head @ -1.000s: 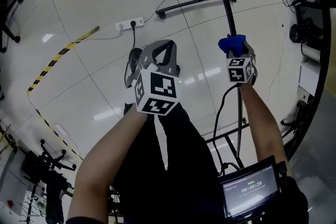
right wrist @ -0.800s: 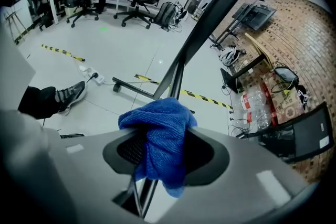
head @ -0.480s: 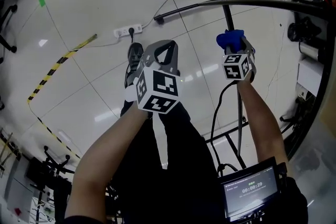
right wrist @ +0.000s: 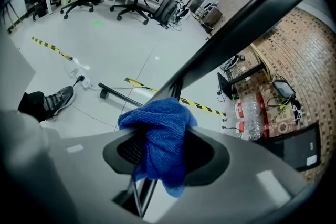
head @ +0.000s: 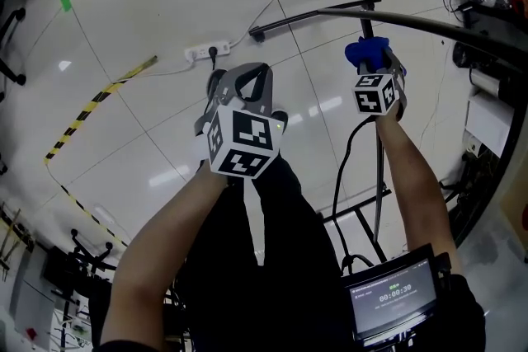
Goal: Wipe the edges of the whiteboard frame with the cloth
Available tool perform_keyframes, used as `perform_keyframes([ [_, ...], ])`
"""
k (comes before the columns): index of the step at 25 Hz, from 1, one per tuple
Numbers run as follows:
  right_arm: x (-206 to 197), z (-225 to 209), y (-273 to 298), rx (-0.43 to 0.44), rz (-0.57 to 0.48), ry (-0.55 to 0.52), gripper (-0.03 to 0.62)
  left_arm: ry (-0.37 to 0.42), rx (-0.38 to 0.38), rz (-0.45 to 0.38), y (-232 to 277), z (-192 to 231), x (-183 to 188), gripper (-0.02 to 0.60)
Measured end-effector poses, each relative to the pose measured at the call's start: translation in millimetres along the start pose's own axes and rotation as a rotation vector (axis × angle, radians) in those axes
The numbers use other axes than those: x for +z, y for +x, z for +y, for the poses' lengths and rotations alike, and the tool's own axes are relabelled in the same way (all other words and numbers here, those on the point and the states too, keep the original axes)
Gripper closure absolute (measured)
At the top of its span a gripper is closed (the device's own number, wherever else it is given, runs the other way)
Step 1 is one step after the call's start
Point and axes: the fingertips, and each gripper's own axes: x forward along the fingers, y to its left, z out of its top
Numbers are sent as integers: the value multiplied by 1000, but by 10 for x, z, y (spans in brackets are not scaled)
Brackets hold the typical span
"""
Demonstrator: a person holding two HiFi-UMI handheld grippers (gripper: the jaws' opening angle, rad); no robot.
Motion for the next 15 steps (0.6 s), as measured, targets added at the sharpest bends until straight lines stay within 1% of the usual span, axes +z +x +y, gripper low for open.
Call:
perform_keyframes([
  [10,257,-84,84,-28,1,-5,395,-31,22,-1,60,382,137,578],
  [15,352,-97,106,-28,1,-7,395,-34,15,-4,98,436,222,578],
])
